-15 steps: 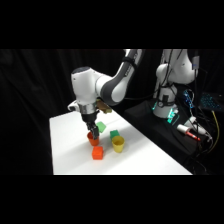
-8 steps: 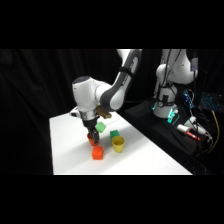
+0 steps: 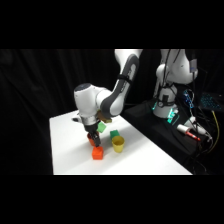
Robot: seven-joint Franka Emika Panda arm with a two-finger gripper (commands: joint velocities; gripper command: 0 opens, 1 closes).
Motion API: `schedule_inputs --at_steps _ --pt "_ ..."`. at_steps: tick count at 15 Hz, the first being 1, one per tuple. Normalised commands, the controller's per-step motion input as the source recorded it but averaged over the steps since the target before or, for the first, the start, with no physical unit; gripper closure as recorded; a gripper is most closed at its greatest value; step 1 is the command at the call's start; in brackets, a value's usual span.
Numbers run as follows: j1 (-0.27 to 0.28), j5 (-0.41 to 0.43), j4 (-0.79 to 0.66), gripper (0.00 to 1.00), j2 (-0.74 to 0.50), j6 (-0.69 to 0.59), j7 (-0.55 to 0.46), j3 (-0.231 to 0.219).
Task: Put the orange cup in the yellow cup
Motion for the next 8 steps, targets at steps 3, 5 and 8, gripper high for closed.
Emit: schedule_inputs --at_steps 3,5,8 --pt "-0.044 0.077 0.10 0.31 0.07 0.10 0.00 0.051" --pt "-0.023 0.052 0.08 0.47 0.03 0.09 0.01 0.039" --pt "0.001 0.027 0.08 0.73 0.03 0.08 0.01 0.029"
